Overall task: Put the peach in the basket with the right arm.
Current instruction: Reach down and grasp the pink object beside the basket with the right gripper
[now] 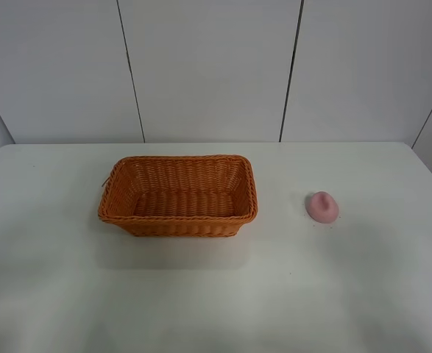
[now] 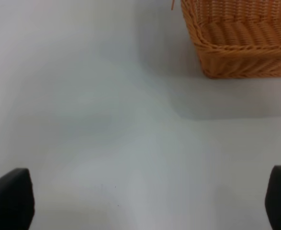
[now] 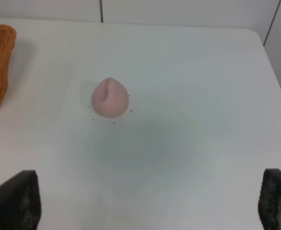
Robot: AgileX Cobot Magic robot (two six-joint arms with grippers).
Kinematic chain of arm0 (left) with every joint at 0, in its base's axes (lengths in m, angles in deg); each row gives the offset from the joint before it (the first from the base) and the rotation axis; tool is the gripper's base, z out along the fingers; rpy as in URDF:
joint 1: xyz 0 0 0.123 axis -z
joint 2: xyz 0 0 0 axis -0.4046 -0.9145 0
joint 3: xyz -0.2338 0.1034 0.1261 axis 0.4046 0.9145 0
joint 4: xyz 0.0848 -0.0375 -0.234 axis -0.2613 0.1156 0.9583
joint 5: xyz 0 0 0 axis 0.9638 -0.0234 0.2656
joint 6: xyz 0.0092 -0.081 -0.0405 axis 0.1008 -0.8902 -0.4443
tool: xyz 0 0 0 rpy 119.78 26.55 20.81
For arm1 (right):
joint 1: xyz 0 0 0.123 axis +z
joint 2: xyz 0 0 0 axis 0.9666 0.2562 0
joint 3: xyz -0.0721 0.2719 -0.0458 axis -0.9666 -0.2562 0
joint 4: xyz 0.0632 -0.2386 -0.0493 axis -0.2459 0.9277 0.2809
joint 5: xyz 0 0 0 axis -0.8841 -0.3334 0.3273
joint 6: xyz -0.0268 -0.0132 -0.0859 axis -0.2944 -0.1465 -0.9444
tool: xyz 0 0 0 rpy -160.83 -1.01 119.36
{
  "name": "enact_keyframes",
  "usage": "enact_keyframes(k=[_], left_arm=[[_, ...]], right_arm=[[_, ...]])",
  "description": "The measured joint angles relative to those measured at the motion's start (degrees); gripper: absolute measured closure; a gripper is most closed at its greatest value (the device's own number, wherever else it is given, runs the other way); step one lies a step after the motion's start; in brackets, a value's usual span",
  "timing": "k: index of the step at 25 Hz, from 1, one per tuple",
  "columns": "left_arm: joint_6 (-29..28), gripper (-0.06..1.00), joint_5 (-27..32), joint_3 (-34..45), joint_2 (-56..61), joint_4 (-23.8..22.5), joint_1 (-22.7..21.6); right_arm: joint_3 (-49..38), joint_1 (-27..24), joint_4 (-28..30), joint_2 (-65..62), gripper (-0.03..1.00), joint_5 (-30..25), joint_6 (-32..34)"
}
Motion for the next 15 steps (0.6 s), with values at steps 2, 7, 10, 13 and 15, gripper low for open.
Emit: enact_keyframes(k=[2,7,10,13,15], left_arm=[[0.0,-0.05,0.0,0.0,0.0,0.0,0.0],[0.0,-0.05,0.0,0.0,0.0,0.0,0.0],[0.0,-0.05,0.0,0.0,0.0,0.0,0.0],[0.0,-0.05,0.0,0.0,0.0,0.0,0.0],[0.0,-0.05,0.0,0.0,0.0,0.0,0.0]], right_arm=[[0.0,0.0,0.0,0.0,0.27,0.0,0.0],[0.0,0.0,0.0,0.0,0.27,0.0,0.0],[0.0,0.0,0.0,0.0,0.27,0.0,0.0],[0.6,0.0,0.1,1.5,0.27,0.1,-0.7],[1.9,0.0,0.1,5.9,0.27,0.2,-1.3]])
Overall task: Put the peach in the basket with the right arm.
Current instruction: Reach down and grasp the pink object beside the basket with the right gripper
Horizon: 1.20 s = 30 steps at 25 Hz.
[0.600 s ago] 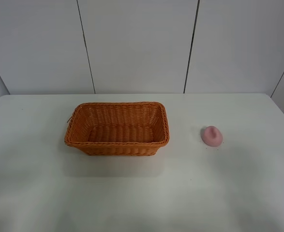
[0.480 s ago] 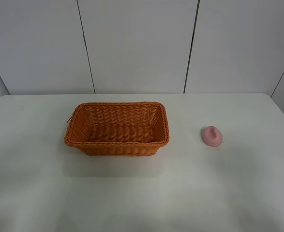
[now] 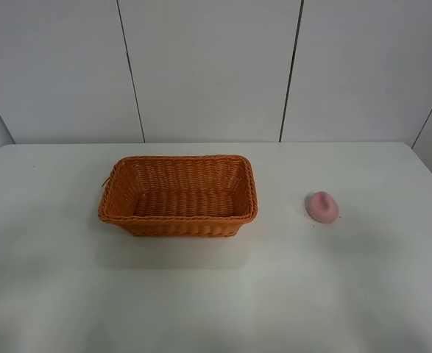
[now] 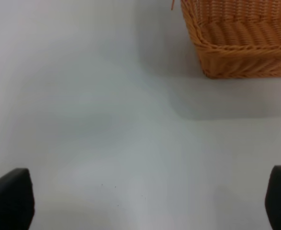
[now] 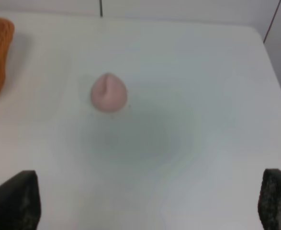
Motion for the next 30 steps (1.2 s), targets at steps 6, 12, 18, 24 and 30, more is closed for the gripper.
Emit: enact_keyframes(k=[6,12,18,24,30], left_arm=[[0.0,-0.05,0.0,0.0,0.0,0.0,0.0],[0.0,-0.05,0.0,0.0,0.0,0.0,0.0],[0.0,-0.05,0.0,0.0,0.0,0.0,0.0],[0.0,-0.05,0.0,0.0,0.0,0.0,0.0],[0.0,-0.05,0.0,0.0,0.0,0.0,0.0]], right_arm=[[7.0,0.0,-1.5,24.4,0.27,3.2,-1.1],[15.5,0.0,-1.6,52.5,0.27,7.9,-2.4],[29.7,0.0,-1.7,79.7,0.27,10.1,-2.7],[47.5,0.0,-1.8,100.4,0.27,8.5,-3.1],[54.4,1.7,-3.3,106.7,0.27,6.2,-3.1]])
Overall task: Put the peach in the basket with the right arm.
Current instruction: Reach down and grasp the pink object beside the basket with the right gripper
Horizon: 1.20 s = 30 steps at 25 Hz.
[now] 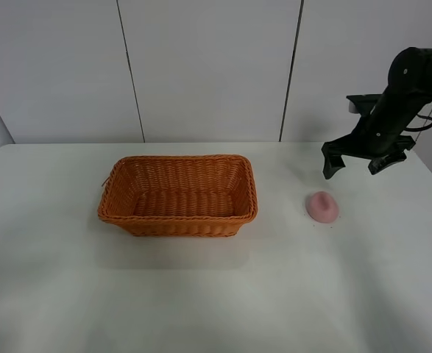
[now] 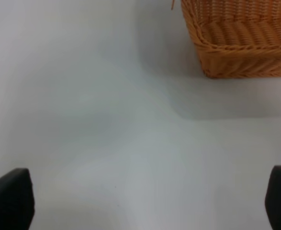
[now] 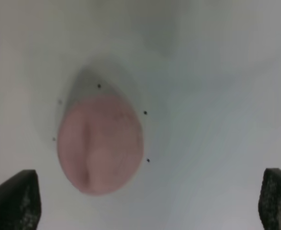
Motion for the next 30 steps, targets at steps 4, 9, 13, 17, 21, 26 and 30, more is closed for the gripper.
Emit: enact_keyframes(k=[4,9,13,17,21,26,30], left_arm=[[0.0,-0.05,0.0,0.0,0.0,0.0,0.0],[0.0,-0.05,0.0,0.0,0.0,0.0,0.0],[0.0,-0.05,0.0,0.0,0.0,0.0,0.0],[0.0,-0.05,0.0,0.0,0.0,0.0,0.0],[0.0,-0.05,0.0,0.0,0.0,0.0,0.0],[0.0,-0.05,0.0,0.0,0.0,0.0,0.0],[0.0,-0.05,0.0,0.0,0.0,0.0,0.0]], right_arm=[[0.2,3.7,-0.5,1.4,0.27,0.1,0.1],[0.2,4.0,-0.7,2.9,0.27,1.2,1.4],[0.3,3.8,-0.6,5.1,0.27,3.7,2.3],[0.3,3.8,-0.2,9.0,0.27,6.0,3.1],[0.3,3.8,1.1,12.3,0.27,6.6,4.3],[0.3,3.8,1.5,14.0,0.27,7.1,4.5],[0.3,3.8,1.5,14.0,0.4,6.9,4.6]])
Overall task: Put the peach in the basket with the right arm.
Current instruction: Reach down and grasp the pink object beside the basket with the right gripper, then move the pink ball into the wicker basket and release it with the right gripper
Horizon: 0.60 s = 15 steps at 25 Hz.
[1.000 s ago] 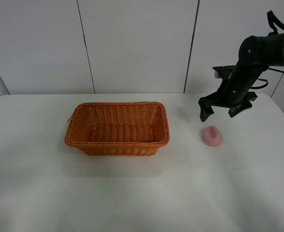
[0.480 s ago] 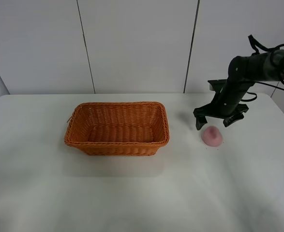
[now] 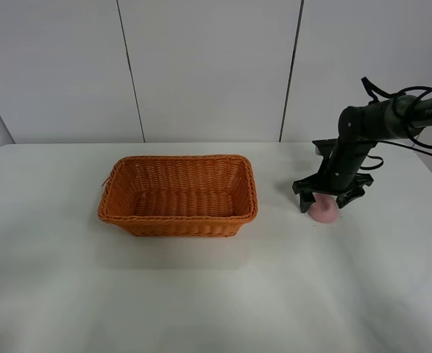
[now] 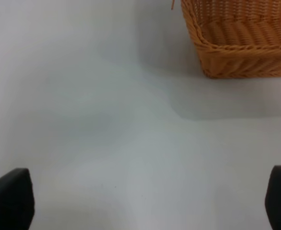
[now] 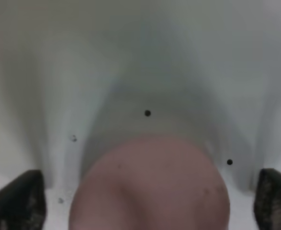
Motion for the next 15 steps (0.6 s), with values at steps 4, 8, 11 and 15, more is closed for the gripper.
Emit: enact_keyframes(k=[4,8,11,15], left_arm=[[0.0,-0.05,0.0,0.0,0.0,0.0,0.0],[0.0,-0.05,0.0,0.0,0.0,0.0,0.0],[0.0,-0.05,0.0,0.0,0.0,0.0,0.0],[0.0,-0.05,0.0,0.0,0.0,0.0,0.0]], right_arm=[[0.0,0.0,0.1,0.0,0.7,-1.2,0.0],[0.5,0.0,1.2,-1.1,0.97,-1.8,0.0],[0.6,0.0,1.2,-2.1,0.97,-2.3,0.0],[4.2,0.0,1.6,-5.4,0.97,-6.5,-0.1]])
